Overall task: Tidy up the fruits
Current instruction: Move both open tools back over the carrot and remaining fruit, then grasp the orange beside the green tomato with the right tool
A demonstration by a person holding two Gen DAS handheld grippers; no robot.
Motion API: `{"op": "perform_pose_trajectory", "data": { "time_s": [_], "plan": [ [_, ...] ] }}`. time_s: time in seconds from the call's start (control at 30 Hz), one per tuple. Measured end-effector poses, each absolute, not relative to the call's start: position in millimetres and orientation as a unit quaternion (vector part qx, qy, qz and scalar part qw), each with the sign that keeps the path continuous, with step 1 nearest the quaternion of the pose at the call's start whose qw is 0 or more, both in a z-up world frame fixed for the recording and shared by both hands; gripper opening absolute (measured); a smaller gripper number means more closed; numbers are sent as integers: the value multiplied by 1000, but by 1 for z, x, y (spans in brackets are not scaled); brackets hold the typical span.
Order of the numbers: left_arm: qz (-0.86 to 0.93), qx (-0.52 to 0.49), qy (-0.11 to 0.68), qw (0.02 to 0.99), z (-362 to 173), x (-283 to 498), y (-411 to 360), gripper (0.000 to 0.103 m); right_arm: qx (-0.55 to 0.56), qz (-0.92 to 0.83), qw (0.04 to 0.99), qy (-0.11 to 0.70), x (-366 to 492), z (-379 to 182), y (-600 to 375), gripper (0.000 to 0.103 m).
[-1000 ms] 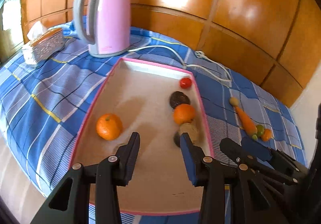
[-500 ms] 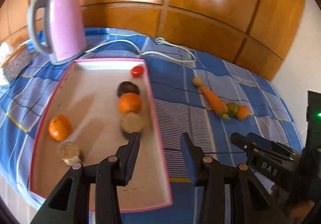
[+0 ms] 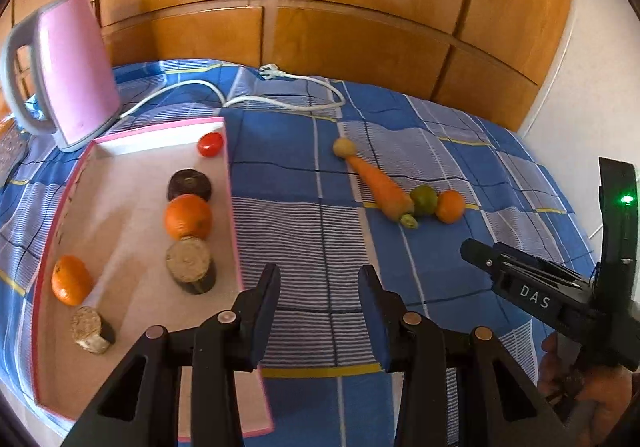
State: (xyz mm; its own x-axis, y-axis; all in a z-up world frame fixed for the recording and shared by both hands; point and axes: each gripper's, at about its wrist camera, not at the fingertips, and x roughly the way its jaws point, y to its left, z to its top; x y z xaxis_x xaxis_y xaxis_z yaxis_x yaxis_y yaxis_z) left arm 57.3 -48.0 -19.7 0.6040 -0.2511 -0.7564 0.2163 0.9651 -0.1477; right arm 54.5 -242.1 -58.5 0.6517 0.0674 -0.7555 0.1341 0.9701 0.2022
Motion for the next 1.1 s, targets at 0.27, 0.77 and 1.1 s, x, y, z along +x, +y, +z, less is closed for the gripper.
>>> {"op": "perform_pose_trajectory", "data": {
  "time_s": [0.27, 0.77, 1.1],
  "plan": [
    [-141, -22, 440, 887, -28, 68, -61, 41, 130, -23, 897, 423, 57, -65, -251, 50],
    [-147, -22, 453, 879, -38, 79, -74, 41, 135, -29, 902, 410, 91, -60, -261, 50],
    [-147, -24, 464, 873, -45, 91, -80, 41, 131, -21, 896, 424, 114, -75, -262, 40]
  ]
}}
